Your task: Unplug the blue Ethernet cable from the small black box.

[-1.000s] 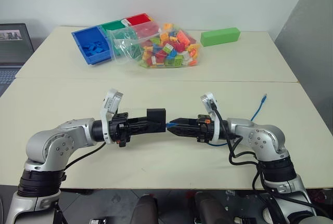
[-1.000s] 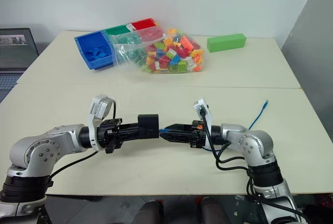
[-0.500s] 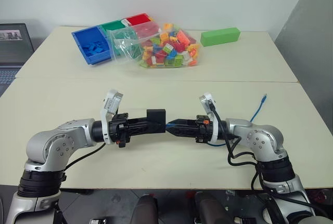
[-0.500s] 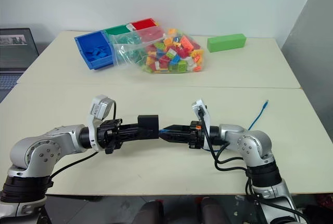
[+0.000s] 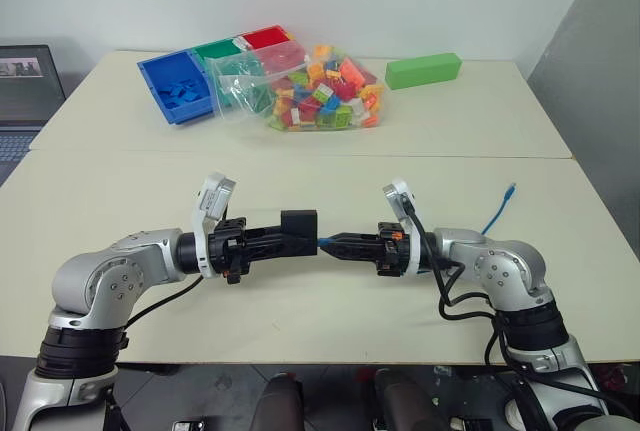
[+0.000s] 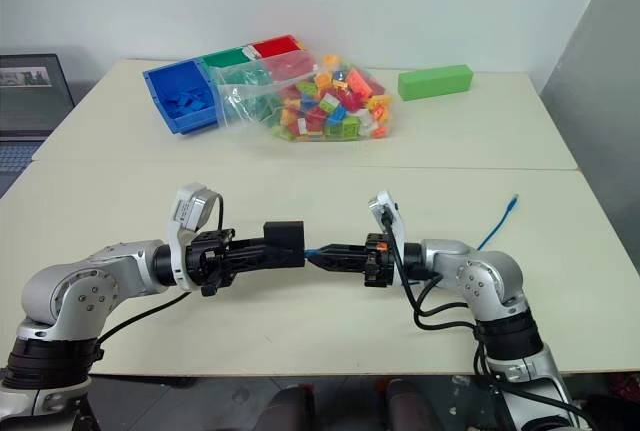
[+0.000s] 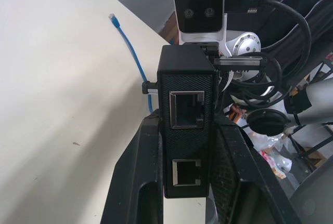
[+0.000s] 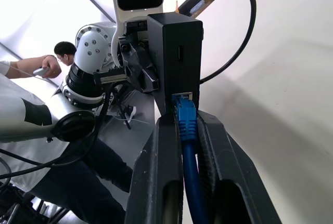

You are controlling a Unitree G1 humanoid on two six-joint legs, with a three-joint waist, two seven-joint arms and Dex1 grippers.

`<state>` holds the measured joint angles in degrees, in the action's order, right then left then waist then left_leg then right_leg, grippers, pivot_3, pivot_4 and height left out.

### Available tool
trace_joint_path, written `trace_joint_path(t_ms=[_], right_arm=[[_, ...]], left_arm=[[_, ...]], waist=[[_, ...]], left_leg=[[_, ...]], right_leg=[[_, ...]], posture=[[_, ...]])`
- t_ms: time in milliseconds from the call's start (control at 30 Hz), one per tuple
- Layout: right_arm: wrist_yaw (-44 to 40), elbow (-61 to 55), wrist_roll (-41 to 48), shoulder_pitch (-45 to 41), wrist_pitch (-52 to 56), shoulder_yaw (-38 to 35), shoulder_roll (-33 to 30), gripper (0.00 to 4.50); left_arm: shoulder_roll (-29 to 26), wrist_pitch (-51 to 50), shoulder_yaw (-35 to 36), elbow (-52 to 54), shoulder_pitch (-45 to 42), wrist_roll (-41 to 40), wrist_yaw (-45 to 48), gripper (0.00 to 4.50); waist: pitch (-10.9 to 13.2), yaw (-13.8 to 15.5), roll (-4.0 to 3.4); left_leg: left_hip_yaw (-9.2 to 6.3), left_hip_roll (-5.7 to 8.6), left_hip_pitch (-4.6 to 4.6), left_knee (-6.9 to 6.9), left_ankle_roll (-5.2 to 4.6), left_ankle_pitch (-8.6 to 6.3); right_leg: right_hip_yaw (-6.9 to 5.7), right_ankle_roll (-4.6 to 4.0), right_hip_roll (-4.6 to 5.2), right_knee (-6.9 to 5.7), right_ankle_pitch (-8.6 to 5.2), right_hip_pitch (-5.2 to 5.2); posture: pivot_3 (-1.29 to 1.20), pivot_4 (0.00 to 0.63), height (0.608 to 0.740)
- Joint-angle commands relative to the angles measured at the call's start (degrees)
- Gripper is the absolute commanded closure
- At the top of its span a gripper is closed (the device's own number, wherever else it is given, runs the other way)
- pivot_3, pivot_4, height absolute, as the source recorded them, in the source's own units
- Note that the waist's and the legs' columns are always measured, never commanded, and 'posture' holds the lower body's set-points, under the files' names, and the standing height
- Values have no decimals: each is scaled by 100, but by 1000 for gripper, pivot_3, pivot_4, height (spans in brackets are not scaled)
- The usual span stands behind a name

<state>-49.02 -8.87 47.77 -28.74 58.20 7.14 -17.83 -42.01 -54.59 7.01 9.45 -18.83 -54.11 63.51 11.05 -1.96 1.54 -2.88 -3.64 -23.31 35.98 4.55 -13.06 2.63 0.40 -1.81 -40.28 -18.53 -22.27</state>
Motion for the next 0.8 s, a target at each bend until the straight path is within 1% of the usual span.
trace_joint_path(t_ms=[33, 367, 567, 633, 733, 800], right_arm=[[-92, -151, 81, -140, -3, -45, -57, 4405], [-175, -223, 265, 70, 190, -338, -529, 4414], [-74, -341, 312, 272, 222, -509, -649, 4428], [17, -232, 145, 280, 35, -581, -651, 4428], [235, 318, -409, 84, -614, -639, -586, 4428], [621, 964, -927, -179, -1321, -763, -450, 4428]], left_arm=[[-41, 19, 12, 152, 48, -24, 77, 3717], [-142, 100, 139, 0, 94, 115, 55, 3717], [-126, 117, 191, -73, 51, 168, -3, 3717], [-116, 137, 210, -68, 54, 178, -50, 3717], [-91, 180, 251, -75, 47, 215, -133, 3717], [-77, 218, 269, 19, 114, 243, -196, 3717]], waist=[[0, 0, 0], [0, 2, 0], [0, 2, 0], [0, 0, 0], [0, 1, 0], [0, -3, 0]], left_leg=[[0, 0, 0, 0, 0, 0], [0, 0, 0, 1, 0, 0], [0, 0, 0, 0, 0, 0], [1, 0, -1, 0, 0, 0], [1, 0, 0, 2, 0, 0], [2, 1, 0, 3, 0, 0]], right_leg=[[0, 0, 0, 0, 0, 0], [0, 0, 0, 0, 0, 0], [1, 0, -1, 0, 0, 0], [2, 0, -1, 0, 0, 0], [2, 1, -1, 0, 0, 0], [2, 1, -1, 0, 0, 0]], posture=[[0, 150, 740], [0, 150, 740], [0, 150, 740], [0, 150, 740], [0, 150, 740], [0, 150, 740]])
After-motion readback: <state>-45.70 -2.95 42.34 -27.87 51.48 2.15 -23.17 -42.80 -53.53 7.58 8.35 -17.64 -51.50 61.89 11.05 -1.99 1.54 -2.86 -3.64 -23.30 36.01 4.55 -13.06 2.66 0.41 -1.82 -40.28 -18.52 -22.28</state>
